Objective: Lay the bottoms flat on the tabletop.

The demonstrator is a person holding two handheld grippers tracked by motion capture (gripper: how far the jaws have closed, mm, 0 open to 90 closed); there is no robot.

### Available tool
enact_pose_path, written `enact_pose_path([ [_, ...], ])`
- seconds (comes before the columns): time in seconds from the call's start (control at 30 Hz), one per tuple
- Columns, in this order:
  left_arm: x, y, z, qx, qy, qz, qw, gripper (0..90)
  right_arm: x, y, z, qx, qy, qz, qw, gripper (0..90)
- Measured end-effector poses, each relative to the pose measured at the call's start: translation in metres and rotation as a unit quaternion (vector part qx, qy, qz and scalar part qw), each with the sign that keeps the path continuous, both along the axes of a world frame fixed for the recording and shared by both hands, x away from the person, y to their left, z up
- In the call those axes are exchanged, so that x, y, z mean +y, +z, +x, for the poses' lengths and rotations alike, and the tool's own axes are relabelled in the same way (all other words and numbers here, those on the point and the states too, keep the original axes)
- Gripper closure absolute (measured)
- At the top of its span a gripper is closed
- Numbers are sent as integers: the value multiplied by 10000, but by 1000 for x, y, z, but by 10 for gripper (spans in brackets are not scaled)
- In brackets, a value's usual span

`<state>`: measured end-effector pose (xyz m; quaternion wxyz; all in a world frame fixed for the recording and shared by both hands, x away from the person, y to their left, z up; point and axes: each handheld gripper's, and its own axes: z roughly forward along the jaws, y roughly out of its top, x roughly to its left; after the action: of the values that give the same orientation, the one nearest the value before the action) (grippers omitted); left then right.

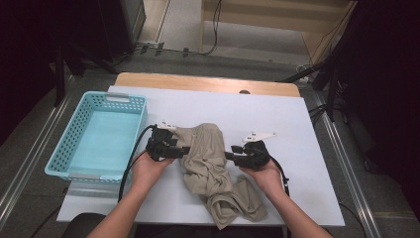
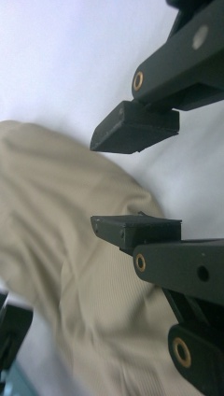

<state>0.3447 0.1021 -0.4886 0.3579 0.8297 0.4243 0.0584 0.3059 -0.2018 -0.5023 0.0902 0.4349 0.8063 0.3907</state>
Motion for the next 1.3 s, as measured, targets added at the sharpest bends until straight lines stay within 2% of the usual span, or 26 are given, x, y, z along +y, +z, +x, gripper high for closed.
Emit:
enact_pose_path([
  [0.07, -2, -6, 1, 39, 81, 90, 9999, 374, 7, -9, 7, 49, -123, -131, 9998, 524],
  [0.13, -3, -14, 3, 165, 172, 129, 9996, 380, 15, -17, 13, 162, -213, -186, 9995, 501],
  [0.2, -3, -16, 2, 52, 318, 22, 9995, 437, 21, -20, 14, 27, -225, -190, 9996, 494],
  [0.27, -5, -19, -1, 31, 340, -105, 9994, 492, 28, -20, 13, 33, -103, -204, 9997, 563],
  [0.33, -9, -22, -5, 108, 339, -252, 9991, 631, 34, -20, 11, 55, 31, -193, 9998, 678],
  [0.37, -12, -23, -7, 181, 209, -258, 9993, 673, 36, -20, 10, 80, 74, -223, 9997, 732],
  [0.4, -15, -23, -9, 121, 160, -201, 9996, 783, 37, -20, 10, 103, 159, -231, 9996, 819],
  [0.43, -17, -22, -8, 236, 81, -188, 9995, 852, 35, -19, 11, 190, 210, -217, 9994, 837],
  [0.5, -20, -18, -3, 514, -26, -235, 9984, 869, 29, -16, 15, 373, 167, -216, 9989, 847],
  [0.6, -24, -2, 7, 402, -87, -365, 9985, 875, 6, -4, 19, 397, -149, -104, 9990, 849],
  [0.73, -35, 22, 27, 83, -126, -538, 9984, 876, -27, 22, 25, 99, -669, 18, 9977, 848],
  [0.83, -43, 39, 44, -75, -90, -660, 9978, 875, -44, 37, 32, -77, -897, -21, 9959, 848],
  [0.9, -49, 52, 53, -154, -119, -668, 9976, 875, -53, 49, 37, -158, -1025, 98, 9946, 848],
  [1.0, -57, 74, 66, -334, -144, -643, 9973, 876, -60, 74, 45, -390, -1111, 31, 9930, 848],
  [1.07, -58, 94, 73, -582, -56, -748, 9955, 876, -62, 96, 50, -622, -1182, -12, 9910, 848],
  [1.13, -58, 114, 79, -873, 74, -872, 9923, 876, -63, 119, 54, -891, -1300, -42, 9875, 848],
  [1.17, -58, 121, 82, -1023, 134, -820, 9913, 874, -63, 129, 56, -1048, -1350, -39, 9853, 841],
  [1.2, -58, 124, 85, -1125, 180, -782, 9904, 852, -61, 136, 57, -1205, -1406, 0, 9827, 786],
  [1.23, -57, 126, 88, -1094, 220, -799, 9905, 766, -59, 139, 58, -1407, -1485, 45, 9788, 651],
  [1.27, -56, 124, 90, -974, 269, -863, 9911, 658, -56, 139, 59, -1557, -1568, 10, 9753, 566],
  [1.3, -55, 121, 91, -855, 241, -863, 9923, 621, -54, 137, 60, -1497, -1532, -29, 9768, 562],
])
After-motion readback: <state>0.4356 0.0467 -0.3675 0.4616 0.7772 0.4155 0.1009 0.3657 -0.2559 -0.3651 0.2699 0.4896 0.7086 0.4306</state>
